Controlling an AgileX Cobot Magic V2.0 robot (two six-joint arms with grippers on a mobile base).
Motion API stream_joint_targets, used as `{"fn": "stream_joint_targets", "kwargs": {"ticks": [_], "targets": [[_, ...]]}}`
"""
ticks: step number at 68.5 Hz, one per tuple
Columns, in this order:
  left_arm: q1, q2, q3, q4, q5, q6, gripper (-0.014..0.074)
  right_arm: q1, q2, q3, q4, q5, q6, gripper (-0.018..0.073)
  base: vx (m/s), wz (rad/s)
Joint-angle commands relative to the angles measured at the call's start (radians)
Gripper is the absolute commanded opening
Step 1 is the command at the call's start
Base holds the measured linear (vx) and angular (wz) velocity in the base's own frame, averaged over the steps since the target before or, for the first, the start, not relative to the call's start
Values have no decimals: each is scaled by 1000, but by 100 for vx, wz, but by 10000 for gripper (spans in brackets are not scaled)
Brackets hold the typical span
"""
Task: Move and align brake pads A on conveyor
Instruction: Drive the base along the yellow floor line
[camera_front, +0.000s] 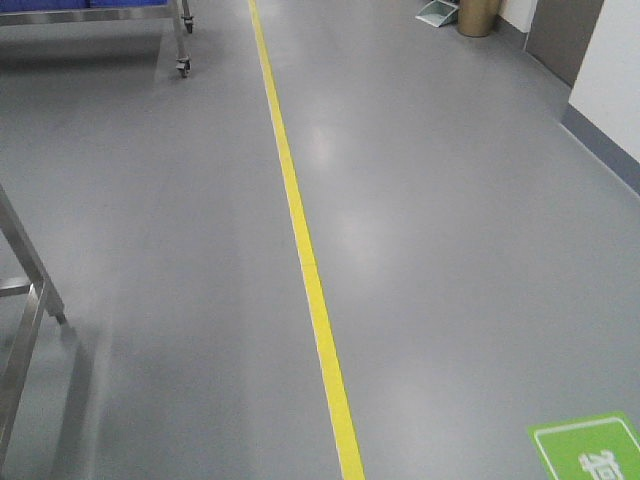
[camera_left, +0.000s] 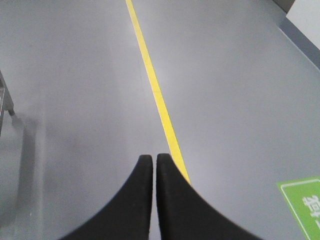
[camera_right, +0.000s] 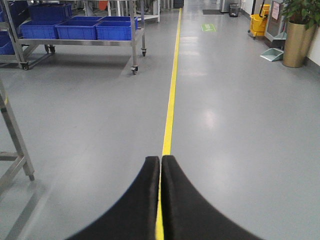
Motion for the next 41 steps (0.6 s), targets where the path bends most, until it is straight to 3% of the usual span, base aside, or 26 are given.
{"fn": "stream_joint_targets", "kwargs": {"ticks": [1, 41], "targets": [[-1, 3, -26, 14, -59, -2, -6, -3, 10, -28, 1, -76, -6, -10, 52, 7], [-1, 3, -26, 14, -59, -2, -6, -3, 10, -28, 1, -76, -6, -10, 52, 10]]}}
